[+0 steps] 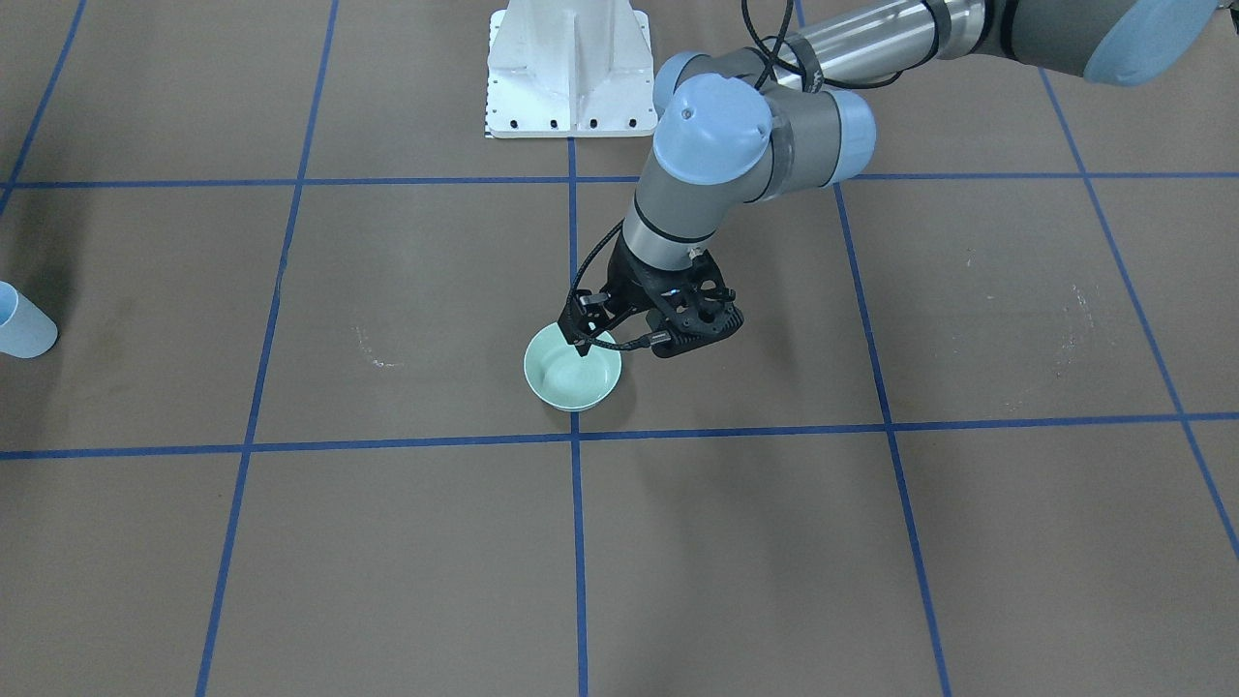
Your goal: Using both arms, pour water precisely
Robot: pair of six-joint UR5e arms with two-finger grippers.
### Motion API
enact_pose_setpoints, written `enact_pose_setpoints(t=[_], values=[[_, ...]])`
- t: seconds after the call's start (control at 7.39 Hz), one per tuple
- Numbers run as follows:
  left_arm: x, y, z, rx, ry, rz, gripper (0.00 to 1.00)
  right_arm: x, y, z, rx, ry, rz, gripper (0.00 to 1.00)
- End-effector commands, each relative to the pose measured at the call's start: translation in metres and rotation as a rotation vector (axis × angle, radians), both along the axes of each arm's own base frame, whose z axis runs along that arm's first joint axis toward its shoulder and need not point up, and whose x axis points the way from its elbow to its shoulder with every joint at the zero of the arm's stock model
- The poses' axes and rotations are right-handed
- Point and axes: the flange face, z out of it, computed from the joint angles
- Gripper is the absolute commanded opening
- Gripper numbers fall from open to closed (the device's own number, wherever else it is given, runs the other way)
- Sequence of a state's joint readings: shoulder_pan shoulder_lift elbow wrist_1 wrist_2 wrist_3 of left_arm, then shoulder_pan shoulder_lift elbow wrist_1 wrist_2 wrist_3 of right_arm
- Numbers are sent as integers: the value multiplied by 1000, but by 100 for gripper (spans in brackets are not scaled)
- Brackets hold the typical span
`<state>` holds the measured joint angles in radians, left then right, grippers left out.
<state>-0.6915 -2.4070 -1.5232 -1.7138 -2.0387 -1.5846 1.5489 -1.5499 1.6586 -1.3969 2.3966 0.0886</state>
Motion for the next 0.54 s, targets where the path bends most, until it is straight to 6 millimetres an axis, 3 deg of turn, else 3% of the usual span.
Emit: enact_pose_setpoints(t=[0.0, 0.14, 0.27, 0.41], values=[[-35, 8, -22, -6, -9, -25, 100, -3, 27, 13, -26, -23, -3, 100], [-39, 9, -18, -7, -9, -28, 100, -1, 33, 1, 3, 17, 53, 100], [-46, 14, -14, -3, -5, -28, 100, -26, 54, -10, -33, 108, 198, 100], [-53, 22, -12, 4, 5, -27, 100, -53, 100, 5, 15, 151, 260, 100]])
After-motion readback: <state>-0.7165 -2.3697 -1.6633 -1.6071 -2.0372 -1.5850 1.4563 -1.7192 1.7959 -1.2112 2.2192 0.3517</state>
